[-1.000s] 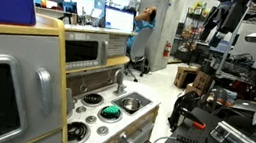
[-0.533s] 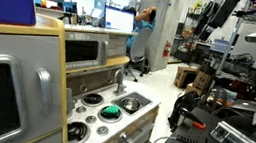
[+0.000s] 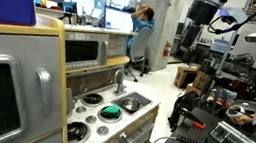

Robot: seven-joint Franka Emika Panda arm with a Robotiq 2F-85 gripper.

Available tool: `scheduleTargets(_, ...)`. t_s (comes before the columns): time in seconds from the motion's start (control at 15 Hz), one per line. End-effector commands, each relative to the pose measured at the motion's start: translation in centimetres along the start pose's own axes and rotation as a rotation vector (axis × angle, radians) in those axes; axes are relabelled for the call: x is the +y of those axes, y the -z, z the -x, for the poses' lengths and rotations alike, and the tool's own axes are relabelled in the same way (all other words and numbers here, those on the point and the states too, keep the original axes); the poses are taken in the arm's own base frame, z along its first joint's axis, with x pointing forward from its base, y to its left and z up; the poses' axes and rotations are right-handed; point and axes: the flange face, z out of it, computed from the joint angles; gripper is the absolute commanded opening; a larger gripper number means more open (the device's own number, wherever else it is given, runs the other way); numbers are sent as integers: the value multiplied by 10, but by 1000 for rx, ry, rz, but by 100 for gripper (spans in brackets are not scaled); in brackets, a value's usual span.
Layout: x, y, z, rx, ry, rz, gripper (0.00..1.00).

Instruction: Pick up the green grapes from the stove and place them inside the pot in the sink

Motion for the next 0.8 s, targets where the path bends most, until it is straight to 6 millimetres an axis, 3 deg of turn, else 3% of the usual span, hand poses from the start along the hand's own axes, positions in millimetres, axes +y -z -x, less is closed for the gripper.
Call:
scheduleTargets(0.0, 36, -44, -35, -74, -97, 43, 100)
scheduleTargets(0.4, 84, -119, -87, -187, -194, 82, 100)
scheduleTargets(0.73, 81, -169, -118, -338, -111, 50, 100)
